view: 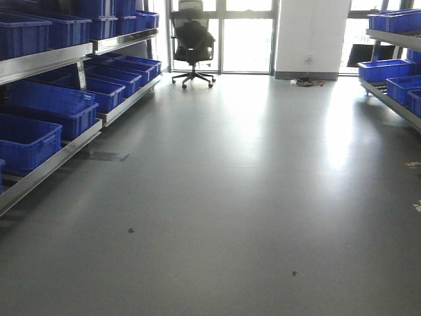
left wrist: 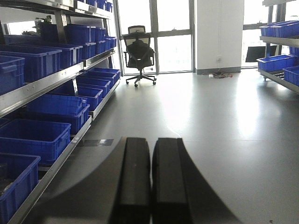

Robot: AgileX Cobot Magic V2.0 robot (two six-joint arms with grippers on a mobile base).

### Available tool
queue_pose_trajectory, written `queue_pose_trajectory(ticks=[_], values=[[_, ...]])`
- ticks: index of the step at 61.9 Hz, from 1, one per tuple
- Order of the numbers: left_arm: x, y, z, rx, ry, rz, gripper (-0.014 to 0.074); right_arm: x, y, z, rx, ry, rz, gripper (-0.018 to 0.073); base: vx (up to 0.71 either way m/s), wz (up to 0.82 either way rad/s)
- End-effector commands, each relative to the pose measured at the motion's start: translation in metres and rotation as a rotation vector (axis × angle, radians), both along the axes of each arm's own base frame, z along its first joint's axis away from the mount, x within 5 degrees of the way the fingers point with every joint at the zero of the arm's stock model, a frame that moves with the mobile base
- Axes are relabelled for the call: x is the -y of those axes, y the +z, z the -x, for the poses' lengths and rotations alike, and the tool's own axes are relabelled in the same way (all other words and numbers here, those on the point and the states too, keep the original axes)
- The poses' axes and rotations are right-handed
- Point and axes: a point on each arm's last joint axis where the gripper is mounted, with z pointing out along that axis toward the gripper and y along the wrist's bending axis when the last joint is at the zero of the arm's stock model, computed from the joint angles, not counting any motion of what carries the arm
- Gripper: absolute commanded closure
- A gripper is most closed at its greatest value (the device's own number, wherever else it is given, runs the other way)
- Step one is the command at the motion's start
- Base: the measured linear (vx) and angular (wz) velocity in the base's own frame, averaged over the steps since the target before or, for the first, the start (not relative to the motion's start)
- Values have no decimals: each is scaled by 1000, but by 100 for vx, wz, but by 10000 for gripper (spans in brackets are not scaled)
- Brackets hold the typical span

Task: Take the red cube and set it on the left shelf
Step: 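Drive the base across the room holding the cube in the right gripper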

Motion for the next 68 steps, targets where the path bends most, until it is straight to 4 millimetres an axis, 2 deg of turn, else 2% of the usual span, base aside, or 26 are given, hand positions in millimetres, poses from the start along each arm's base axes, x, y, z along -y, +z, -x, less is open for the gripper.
queue_pose_trajectory(ticks=[1,47,68], values=[[0,0,-1,52,2,17,491,0,15,-2,99,-1,10,508,48,-4],[0,0,-1,52,2,17,491,0,15,-2,99,-1,10,508,57,-2],[0,0,-1,52,2,17,491,0,15,-2,99,-1,10,508,64,14]])
